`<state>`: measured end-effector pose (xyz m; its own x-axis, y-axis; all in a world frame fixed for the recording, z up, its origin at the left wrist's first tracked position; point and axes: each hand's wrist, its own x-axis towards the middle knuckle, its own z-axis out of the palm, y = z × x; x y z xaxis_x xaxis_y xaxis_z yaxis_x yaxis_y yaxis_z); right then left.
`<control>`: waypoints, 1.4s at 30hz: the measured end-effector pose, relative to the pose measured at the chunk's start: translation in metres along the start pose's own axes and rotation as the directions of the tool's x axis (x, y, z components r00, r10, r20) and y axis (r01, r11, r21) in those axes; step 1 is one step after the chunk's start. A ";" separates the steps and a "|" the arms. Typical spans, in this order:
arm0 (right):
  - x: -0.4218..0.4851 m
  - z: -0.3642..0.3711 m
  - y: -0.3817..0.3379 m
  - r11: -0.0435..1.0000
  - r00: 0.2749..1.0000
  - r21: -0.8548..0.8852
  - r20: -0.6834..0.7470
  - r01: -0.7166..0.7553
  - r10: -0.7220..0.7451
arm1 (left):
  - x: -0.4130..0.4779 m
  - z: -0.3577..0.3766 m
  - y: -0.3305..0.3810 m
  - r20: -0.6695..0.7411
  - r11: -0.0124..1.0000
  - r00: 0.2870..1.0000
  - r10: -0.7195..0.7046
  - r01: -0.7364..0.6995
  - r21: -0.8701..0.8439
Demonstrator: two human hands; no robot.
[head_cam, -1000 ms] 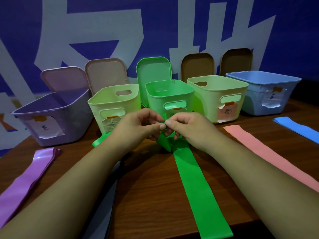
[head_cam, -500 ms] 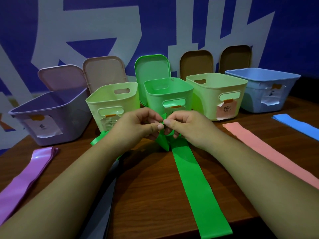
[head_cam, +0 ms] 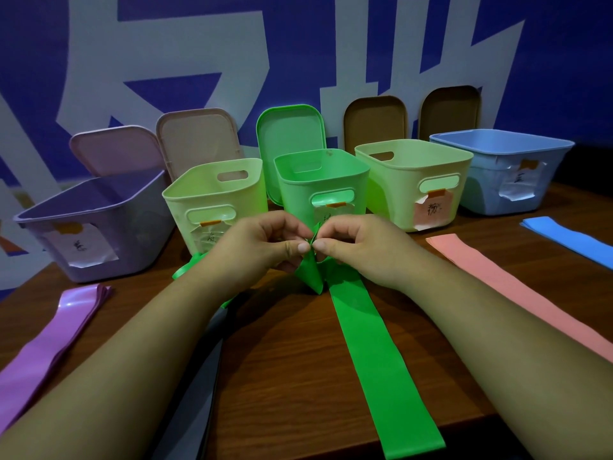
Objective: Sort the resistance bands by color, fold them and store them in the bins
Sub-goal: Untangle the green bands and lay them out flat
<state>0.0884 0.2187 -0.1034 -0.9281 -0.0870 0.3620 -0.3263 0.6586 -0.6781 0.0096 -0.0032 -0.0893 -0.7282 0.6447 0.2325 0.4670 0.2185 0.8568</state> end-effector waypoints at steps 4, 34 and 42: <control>0.000 -0.001 -0.002 1.000 1.000 -0.020 0.002 -0.012 0.012 | 0.000 -0.001 0.001 0.004 0.999 1.000 0.001 -0.001 0.034; -0.005 -0.001 -0.014 0.995 0.997 0.073 0.030 -0.075 0.073 | 0.003 0.004 0.000 -0.163 0.990 0.984 -0.067 0.045 -0.132; -0.003 -0.001 -0.010 0.994 0.998 0.089 0.015 -0.063 0.062 | 0.001 0.005 0.001 -0.192 0.977 0.978 0.076 -0.035 0.209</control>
<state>0.0950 0.2135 -0.0969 -0.9491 -0.0577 0.3098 -0.2820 0.5939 -0.7535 0.0117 0.0010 -0.0903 -0.7732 0.5069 0.3810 0.5868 0.3441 0.7330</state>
